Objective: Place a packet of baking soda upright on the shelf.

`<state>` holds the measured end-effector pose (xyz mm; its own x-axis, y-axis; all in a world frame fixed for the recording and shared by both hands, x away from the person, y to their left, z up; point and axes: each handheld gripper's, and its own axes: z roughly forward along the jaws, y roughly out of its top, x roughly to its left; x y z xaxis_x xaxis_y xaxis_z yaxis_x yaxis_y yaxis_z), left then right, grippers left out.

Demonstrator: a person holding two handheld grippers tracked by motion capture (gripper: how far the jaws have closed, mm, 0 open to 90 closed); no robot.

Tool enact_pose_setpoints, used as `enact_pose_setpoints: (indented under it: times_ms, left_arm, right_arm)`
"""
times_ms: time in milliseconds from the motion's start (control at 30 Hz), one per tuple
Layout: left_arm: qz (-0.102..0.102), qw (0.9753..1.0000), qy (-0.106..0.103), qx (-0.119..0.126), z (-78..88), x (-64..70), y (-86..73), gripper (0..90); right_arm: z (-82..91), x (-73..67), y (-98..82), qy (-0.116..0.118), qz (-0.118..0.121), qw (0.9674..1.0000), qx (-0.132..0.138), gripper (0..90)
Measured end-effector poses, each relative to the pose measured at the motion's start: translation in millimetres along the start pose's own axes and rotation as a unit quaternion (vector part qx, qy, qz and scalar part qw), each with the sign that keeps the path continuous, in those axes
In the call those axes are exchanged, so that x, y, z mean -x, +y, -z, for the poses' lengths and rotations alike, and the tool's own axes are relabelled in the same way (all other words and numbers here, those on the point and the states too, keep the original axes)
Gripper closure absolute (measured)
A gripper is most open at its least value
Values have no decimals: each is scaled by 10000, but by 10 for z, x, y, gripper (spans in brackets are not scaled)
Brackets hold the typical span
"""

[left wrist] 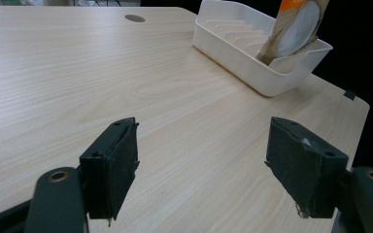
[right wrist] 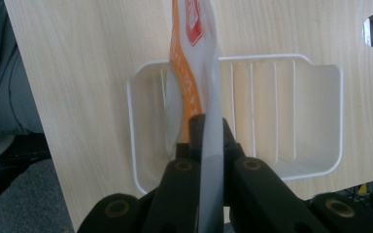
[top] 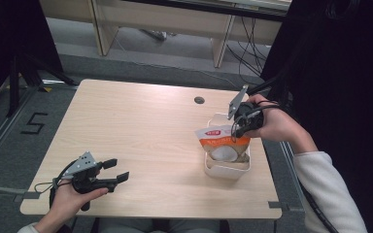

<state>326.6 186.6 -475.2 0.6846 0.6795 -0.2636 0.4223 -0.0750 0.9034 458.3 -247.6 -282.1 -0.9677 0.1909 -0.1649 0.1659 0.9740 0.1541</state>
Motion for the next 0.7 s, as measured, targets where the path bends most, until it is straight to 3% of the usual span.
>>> enact_pose_setpoints:
  times_ms: [100,200,267,333,700]
  left_arm:
    - [-117,9999,-37,-5,0,-12,5,268]
    - [-67,10000,-11,-5,-1,-4,2,268]
    - [-69,10000,-12,-9,-2,-5,1,268]
    - [-72,10000,-9,-5,-2,-6,1,268]
    - [-75,10000,-13,-10,-6,-6,0,268]
  right_arm:
    - [-18,-4,-4,9,-6,10000,-7,900]
    - [-47,-15,-11,21,-74,9999,-94,900]
    - [-75,-4,-7,44,55,10000,-61,900]
    - [-94,-15,-10,47,-37,9999,-95,900]
    - [-126,-6,-25,49,19,9999,-105,900]
